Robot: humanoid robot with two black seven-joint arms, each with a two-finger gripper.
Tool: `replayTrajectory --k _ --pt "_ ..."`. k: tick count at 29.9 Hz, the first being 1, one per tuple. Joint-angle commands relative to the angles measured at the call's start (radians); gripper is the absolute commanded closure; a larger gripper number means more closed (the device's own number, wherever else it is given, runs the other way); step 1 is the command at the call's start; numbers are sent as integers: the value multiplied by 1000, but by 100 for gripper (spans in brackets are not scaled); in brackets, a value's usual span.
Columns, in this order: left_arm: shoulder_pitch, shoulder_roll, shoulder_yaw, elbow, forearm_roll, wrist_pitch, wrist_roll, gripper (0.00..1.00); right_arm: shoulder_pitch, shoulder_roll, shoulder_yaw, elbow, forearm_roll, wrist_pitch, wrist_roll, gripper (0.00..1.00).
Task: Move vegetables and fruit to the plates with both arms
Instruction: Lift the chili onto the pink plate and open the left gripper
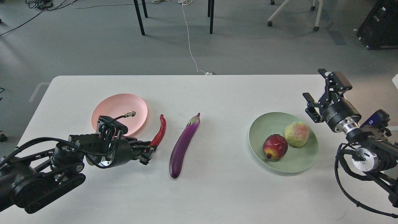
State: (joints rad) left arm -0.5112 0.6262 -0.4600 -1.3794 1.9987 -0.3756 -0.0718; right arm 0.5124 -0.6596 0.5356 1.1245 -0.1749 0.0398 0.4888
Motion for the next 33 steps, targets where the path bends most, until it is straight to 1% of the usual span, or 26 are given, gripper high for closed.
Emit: replayTrajectory --k 1,4,8,11,12,15,17,21,23,25,27,29,31,32,33 --pt "-12 1 -9 -12 -9 1 -2 90 0 0 1 0 0 0 0 1" --pt "-41 18 -25 -35 -37 4 -3 90 0 0 1 0 0 0 0 1" --pt "-131 61 -19 -30 -139 7 -8 90 0 0 1 1 0 0 0 1" --pt "-182 107 -14 32 -188 7 -19 89 -3 0 1 3 0 0 0 1" --pt "-188 115 -14 64 -192 9 -32 89 -3 0 3 3 0 0 0 1" --pt "-190 124 -12 163 -193 12 -86 88 -5 0 3 5 0 0 0 1" --pt "-188 129 -9 216 -193 14 -101 86 -6 0 3 5 0 0 0 1" --pt "-174 136 -3 261 -192 40 -114 83 -11 0 3 5 0 0 0 1" --pt "-168 139 -3 270 -192 41 -114 81 -12 0 3 6 0 0 0 1" --pt "-161 141 -3 289 -192 41 -115 78 -12 0 3 6 0 0 0 1" --pt "-151 142 0 302 -192 41 -124 75 -14 0 3 6 0 0 0 1" --pt "-148 150 1 306 -189 40 -135 70 -14 -2 3 6 0 0 0 1" --pt "-138 162 1 307 -192 40 -137 61 -14 -2 4 6 0 0 0 1" --pt "-132 162 0 309 -192 40 -137 53 -14 -2 4 6 0 0 0 1" --pt "-130 162 0 307 -192 40 -137 40 -14 -3 7 6 0 0 0 1"
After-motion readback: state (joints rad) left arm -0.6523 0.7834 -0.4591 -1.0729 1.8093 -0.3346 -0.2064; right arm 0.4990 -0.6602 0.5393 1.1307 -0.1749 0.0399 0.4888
